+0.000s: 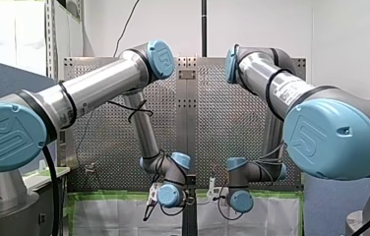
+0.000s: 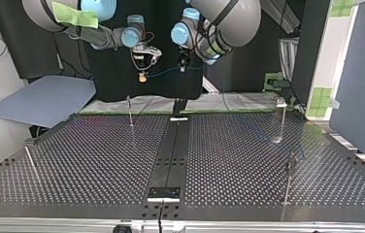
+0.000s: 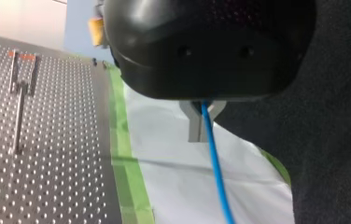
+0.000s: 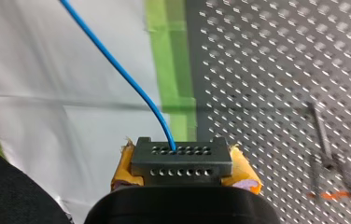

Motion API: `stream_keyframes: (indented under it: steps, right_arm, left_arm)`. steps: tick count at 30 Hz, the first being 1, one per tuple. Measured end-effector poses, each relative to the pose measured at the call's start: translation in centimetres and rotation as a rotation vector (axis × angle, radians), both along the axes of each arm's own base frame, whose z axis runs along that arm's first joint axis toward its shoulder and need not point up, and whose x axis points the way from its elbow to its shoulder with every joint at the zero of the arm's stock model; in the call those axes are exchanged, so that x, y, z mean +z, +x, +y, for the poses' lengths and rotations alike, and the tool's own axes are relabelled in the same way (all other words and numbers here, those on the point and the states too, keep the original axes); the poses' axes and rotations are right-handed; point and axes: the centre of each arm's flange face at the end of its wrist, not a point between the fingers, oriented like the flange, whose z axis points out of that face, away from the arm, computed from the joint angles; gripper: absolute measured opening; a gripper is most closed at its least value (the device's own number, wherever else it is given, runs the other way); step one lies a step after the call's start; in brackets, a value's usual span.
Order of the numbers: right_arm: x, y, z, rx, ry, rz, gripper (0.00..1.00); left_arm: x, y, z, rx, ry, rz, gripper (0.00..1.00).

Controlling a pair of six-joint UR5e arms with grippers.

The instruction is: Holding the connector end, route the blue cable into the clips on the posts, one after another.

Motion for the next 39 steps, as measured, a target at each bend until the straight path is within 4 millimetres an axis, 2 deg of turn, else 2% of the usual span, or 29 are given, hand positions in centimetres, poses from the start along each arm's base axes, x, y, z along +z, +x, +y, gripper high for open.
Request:
stream_keyframes:
  steps: [8, 15, 22, 28, 32, 39]
  right_arm:
    - [2.7, -1.5, 0.9, -0.023, -0.011, -0.015, 0.00]
    - [2.6, -3.0, 2.2, -0.033, 0.004, -0.011, 0.00]
    - [2.4, -4.2, 2.4, -0.048, 0.016, -0.020, 0.00]
    - [2.3, -5.8, 1.5, -0.054, 0.021, -0.020, 0.00]
    - [2.3, -6.9, 0.5, -0.054, 0.019, -0.025, 0.00]
    - [2.5, -8.8, -1.5, -0.055, 0.006, -0.046, 0.00]
  left_arm:
    - [0.3, -2.1, -1.8, -0.021, 0.011, -0.018, 0.00]
    - [1.2, -1.7, -4.0, -0.025, -0.003, -0.038, 0.00]
    - [2.4, -0.6, -6.0, 0.000, -0.052, -0.067, 0.00]
    - [2.8, -0.4, -7.0, -0.014, -0.054, -0.083, 0.00]
    - [3.4, -0.3, -8.2, -0.018, -0.069, -0.102, 0.00]
    - [4.0, 0.2, -9.2, -0.017, -0.093, -0.115, 0.00]
